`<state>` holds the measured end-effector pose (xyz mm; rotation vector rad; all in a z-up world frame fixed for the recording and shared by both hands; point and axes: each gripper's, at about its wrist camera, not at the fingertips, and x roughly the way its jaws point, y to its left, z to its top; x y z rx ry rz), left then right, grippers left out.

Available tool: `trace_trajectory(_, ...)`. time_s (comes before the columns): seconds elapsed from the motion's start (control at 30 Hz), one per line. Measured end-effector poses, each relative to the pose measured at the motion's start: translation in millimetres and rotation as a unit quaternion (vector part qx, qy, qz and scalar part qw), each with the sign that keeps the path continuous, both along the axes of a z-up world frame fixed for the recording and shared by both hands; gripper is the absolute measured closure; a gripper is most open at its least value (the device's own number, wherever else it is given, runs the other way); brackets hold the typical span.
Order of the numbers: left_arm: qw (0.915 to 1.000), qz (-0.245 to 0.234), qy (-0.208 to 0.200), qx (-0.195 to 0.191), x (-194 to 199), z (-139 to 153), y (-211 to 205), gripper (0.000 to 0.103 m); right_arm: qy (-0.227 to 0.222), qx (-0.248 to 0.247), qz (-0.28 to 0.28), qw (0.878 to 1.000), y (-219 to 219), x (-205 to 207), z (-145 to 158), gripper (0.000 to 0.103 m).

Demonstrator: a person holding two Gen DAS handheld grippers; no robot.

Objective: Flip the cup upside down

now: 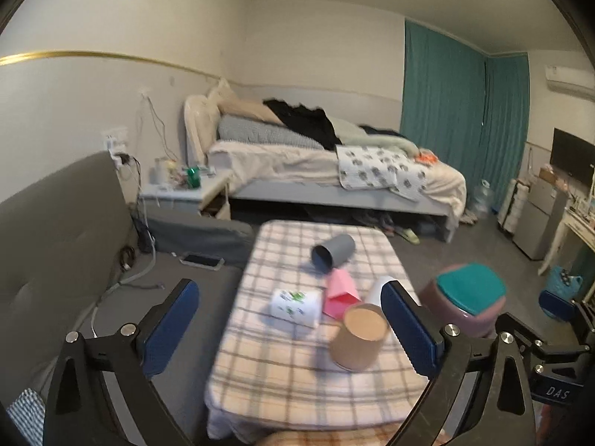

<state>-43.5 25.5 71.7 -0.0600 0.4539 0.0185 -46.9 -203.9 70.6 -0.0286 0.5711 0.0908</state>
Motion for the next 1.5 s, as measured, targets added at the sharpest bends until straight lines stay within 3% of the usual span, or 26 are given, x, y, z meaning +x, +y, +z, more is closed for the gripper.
trace_trajectory(0.23,0.9995,0.012,0.017,0.022,5.5,-37.6,5.6,0.0,0.022,0.038,-0.003,0.999,7.6,12.1,-41.6,0.0)
trace_trajectory(0.4,0.9996,0.003,0.026,0.012,4.2,-51.7,3.3,0.0,0.034,0.022,-0.011,0.999,8.9,21.8,-59.2,0.0)
trace_trajectory(0.63,0.9987,-0.007,0.048,0.013,7.4,-60.6,-0.3,0.0,0.031,0.02,-0.024,0.999,5.1,23.6,-62.0,0.0)
trace_trajectory(1.5,0.9977,-0.02,0.064,0.009,6.2,-69.0,-2.8,0.0,0.033,0.012,-0.026,0.999,6.5,24.7,-66.8,0.0)
